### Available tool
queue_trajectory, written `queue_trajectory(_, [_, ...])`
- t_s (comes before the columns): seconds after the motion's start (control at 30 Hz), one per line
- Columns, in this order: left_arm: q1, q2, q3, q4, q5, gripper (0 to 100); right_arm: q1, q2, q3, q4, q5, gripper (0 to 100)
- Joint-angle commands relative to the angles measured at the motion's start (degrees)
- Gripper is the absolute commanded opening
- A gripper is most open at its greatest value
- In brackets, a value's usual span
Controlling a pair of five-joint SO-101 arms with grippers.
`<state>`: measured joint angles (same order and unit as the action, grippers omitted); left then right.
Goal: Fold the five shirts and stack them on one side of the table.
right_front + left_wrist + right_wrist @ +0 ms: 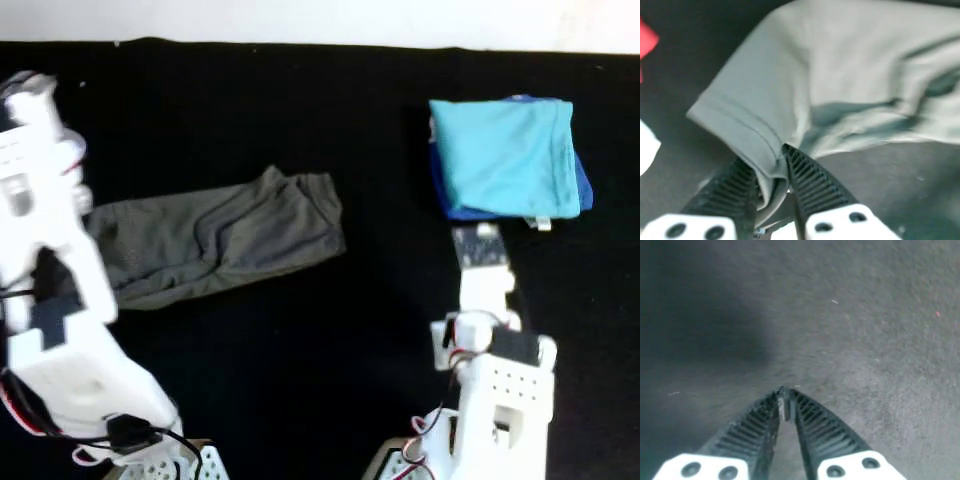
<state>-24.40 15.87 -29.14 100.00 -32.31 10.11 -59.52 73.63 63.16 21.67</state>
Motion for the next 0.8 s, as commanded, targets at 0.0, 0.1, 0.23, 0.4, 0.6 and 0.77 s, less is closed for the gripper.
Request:
queue_trajectory(0.0, [14.55, -7.34, -2.24, 0.44, 5.19, 1, 5.32, -4.18, 9.27, -7.60, 2.46, 0.8])
queue_trajectory(0.1, [25.27, -7.60, -2.24, 0.35, 9.85, 1, 7.16, -7.60, 15.78, -11.56, 2.46, 0.8])
queue_trajectory(0.23, [34.95, -5.49, -1.63, -6.15, 11.87, 1, 7.43, -12.79, 23.87, -16.48, 2.29, 0.8])
queue_trajectory(0.4, [39.87, 1.63, -1.63, -18.11, 11.69, 1, 7.52, -20.35, 25.98, -13.67, 2.20, 0.8])
queue_trajectory(0.6, [42.42, 11.47, -1.63, -25.32, 11.69, 1, 7.43, -28.09, 28.35, -10.33, 2.20, 0.8])
queue_trajectory(0.77, [42.24, 16.04, -2.77, -27.34, 12.04, 9, 7.25, -32.75, 29.49, -7.87, 2.20, 0.8])
